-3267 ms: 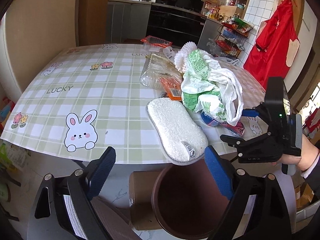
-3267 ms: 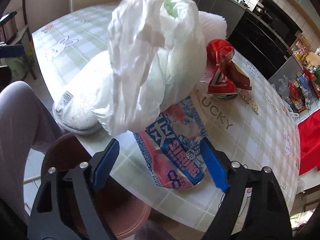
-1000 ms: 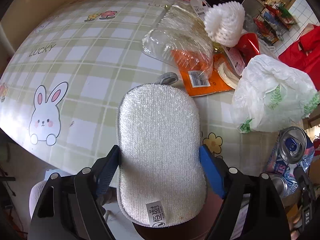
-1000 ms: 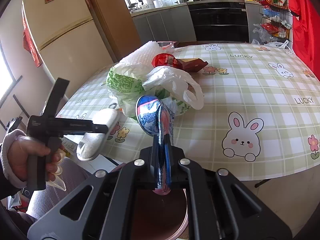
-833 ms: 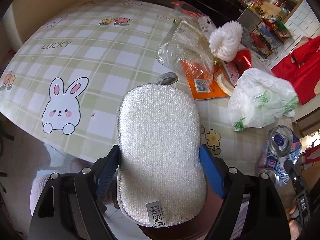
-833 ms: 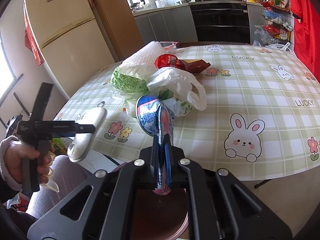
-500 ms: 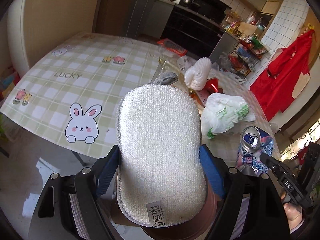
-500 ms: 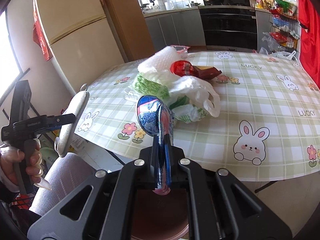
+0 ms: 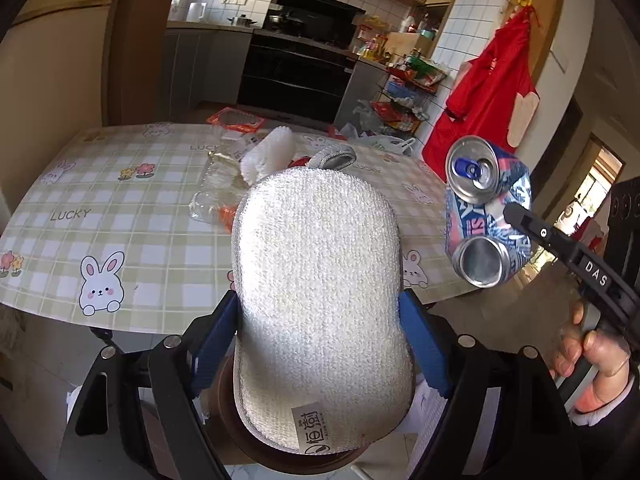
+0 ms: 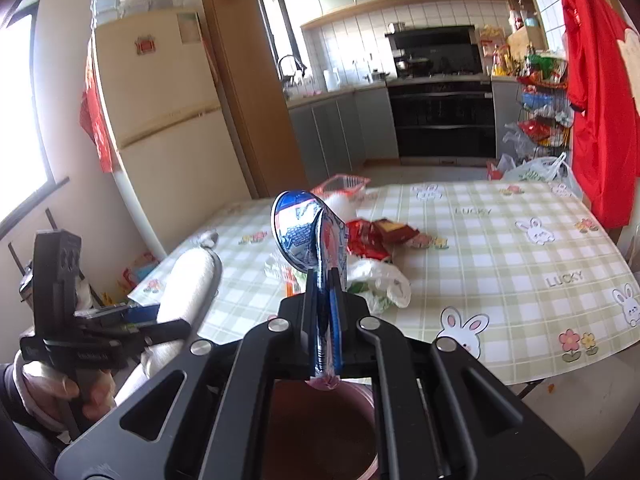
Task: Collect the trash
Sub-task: 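Lower the white sponge into the trash bin and open the left gripper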
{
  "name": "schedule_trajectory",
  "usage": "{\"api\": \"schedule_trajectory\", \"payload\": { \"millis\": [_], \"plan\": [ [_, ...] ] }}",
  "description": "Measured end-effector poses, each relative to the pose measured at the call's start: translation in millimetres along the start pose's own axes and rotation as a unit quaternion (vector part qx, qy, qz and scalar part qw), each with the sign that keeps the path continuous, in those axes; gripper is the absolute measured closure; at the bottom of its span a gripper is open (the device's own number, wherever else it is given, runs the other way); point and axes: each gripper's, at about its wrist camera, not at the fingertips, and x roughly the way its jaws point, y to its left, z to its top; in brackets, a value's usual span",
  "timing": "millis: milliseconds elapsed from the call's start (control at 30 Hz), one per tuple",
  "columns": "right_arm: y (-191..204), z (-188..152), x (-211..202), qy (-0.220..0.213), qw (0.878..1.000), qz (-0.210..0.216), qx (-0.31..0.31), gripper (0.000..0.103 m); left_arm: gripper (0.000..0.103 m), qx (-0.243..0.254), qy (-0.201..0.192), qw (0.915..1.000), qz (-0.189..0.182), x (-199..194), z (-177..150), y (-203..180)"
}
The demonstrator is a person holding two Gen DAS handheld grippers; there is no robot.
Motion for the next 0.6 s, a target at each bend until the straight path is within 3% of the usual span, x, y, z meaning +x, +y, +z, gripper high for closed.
{"api": "schedule_trajectory", "payload": {
  "millis": [233, 600],
  "plan": [
    [4, 10, -31, -0.033, 0.999, 0.006, -0.011, 0.094, 0.025, 0.051, 0.001, 0.9986, -0.012, -3, -2, -35],
    [-13, 2, -13, -0.019, 1.0, 0.002, 0.006, 0.094, 0.023, 0.077, 0.037, 0.996, -0.023, 30, -3, -44]
  ]
}}
